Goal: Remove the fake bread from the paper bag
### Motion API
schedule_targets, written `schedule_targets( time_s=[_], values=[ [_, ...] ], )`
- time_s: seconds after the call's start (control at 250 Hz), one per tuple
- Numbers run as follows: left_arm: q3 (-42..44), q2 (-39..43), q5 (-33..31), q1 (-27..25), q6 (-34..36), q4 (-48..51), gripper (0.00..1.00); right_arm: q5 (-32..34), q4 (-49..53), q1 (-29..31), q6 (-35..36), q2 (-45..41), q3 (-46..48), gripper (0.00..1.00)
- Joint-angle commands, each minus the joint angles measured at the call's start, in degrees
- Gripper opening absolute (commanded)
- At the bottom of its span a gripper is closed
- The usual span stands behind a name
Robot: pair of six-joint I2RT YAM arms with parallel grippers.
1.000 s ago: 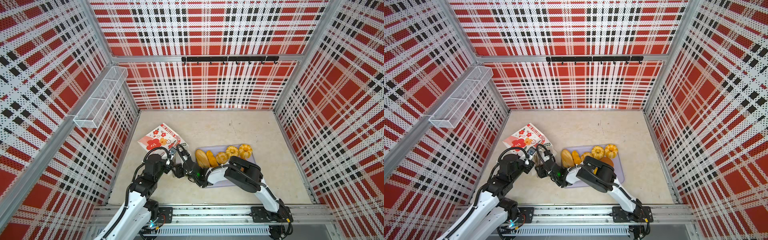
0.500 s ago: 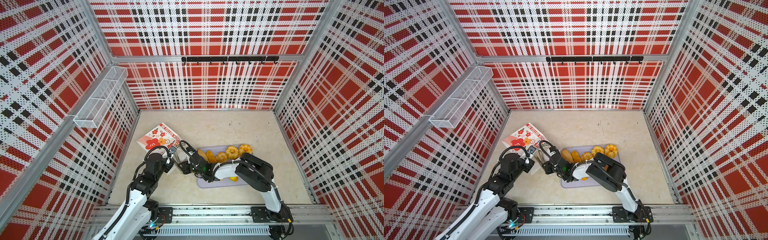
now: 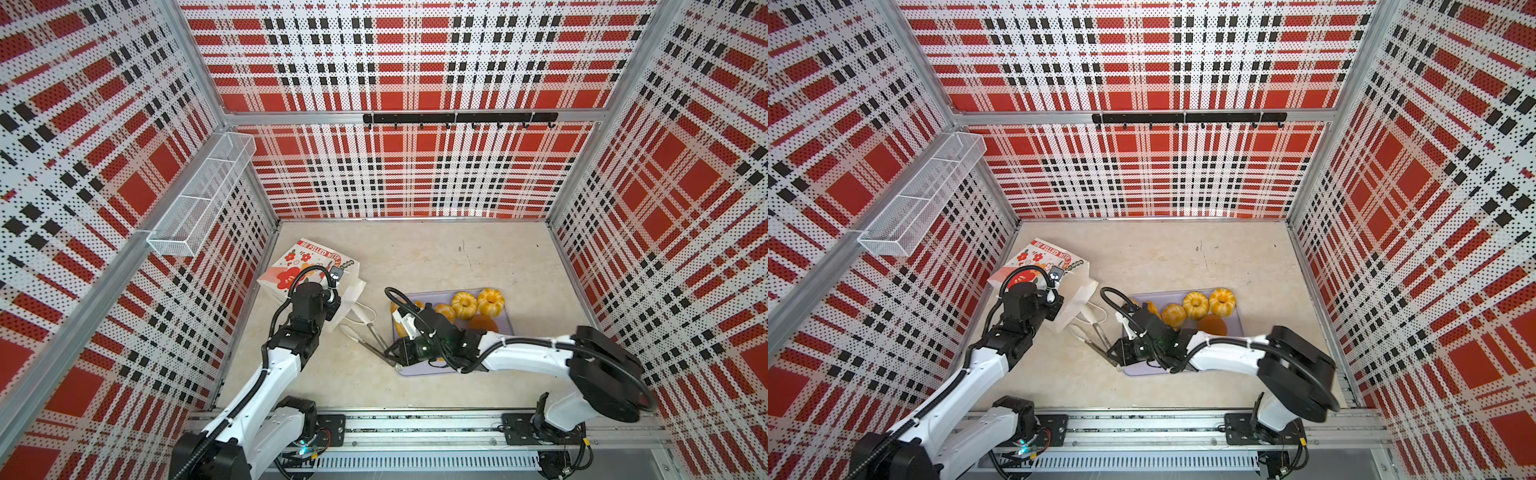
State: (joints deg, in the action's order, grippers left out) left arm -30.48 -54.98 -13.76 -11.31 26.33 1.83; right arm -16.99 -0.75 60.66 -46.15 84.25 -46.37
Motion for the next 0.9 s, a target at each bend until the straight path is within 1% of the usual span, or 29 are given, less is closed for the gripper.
schedule_targets(
  time_s=[0.0,0.088,0.168,0.24,0.348,0.444,0.476,0.548,0.608,0.668,0.772,0.8,0.824,0.828,0.832,0.836,0.84,0.86,0.872,0.896],
  values=[
    [-1.2,-0.6,0.0,0.8,0.9,-3.9,0.00,0.1,11.9,-3.1,5.6,-9.9,-3.0,0.00],
    [-0.5,-0.4,0.7,0.7,0.0,-4.0,0.00,0.4,18.6,-10.0,8.6,-14.3,-6.2,0.00],
    [0.6,0.3,2.1,0.5,-0.3,-4.0,0.00,-1.8,20.6,-19.2,10.7,-13.5,-10.6,0.00],
    [2.1,1.7,1.9,-0.7,-0.8,-4.0,0.00,-3.6,20.5,-26.4,13.6,-8.8,-15.9,0.00],
    [4.3,4.1,1.3,-2.7,-0.8,-3.7,0.00,-8.5,18.7,-34.5,15.1,3.3,-24.5,0.00],
    [5.4,5.6,0.3,-3.8,-0.6,-3.2,0.00,-13.0,17.1,-39.2,15.6,16.4,-32.6,0.00],
    [5.7,5.8,0.2,-4.1,-0.5,-3.0,0.00,-14.4,16.7,-40.5,14.7,21.0,-35.5,0.00],
    [6.0,5.9,-0.6,-4.8,-0.4,-3.0,0.00,-17.4,14.7,-42.6,12.6,28.3,-39.5,0.00],
    [6.1,5.8,-1.0,-5.3,0.1,-3.0,0.00,-19.0,13.5,-44.0,10.9,33.5,-42.1,0.00],
    [6.1,5.6,-1.5,-5.7,0.4,-3.0,0.00,-20.3,11.7,-44.7,9.1,37.0,-43.7,0.00],
    [6.1,5.3,-2.3,-5.7,0.7,-3.0,0.00,-21.7,12.6,-45.5,8.7,41.8,-47.1,0.00],
    [6.1,5.2,-2.8,-5.7,0.8,-3.0,0.00,-21.7,13.5,-45.7,8.9,42.7,-47.9,0.12],
    [6.2,5.2,-3.1,-5.7,0.9,-3.0,0.00,-21.4,13.9,-45.8,9.1,43.1,-48.3,0.23],
    [6.2,5.2,-3.1,-5.7,0.9,-3.0,0.00,-21.2,14.0,-45.9,9.2,43.2,-48.4,0.27],
    [6.2,5.2,-3.2,-5.7,0.9,-3.0,0.00,-21.2,14.0,-45.9,9.2,43.2,-48.4,0.27],
    [6.2,5.2,-3.2,-5.7,0.9,-3.0,0.00,-21.1,14.2,-45.9,9.3,43.3,-48.5,0.30],
    [6.2,5.2,-3.2,-5.7,1.0,-3.0,0.00,-21.1,14.2,-45.9,9.3,43.3,-48.5,0.30],
    [6.3,5.3,-3.3,-5.7,1.0,-3.0,0.00,-20.7,15.0,-46.0,9.7,43.4,-48.8,0.36],
    [6.3,5.3,-3.3,-7.1,1.1,-3.0,0.00,-20.3,15.6,-46.1,10.1,43.5,-49.2,0.38],
    [6.3,5.4,-3.5,-7.4,1.1,-3.0,0.00,-19.6,17.2,-46.3,10.9,43.5,-49.7,0.44]
  ],
)
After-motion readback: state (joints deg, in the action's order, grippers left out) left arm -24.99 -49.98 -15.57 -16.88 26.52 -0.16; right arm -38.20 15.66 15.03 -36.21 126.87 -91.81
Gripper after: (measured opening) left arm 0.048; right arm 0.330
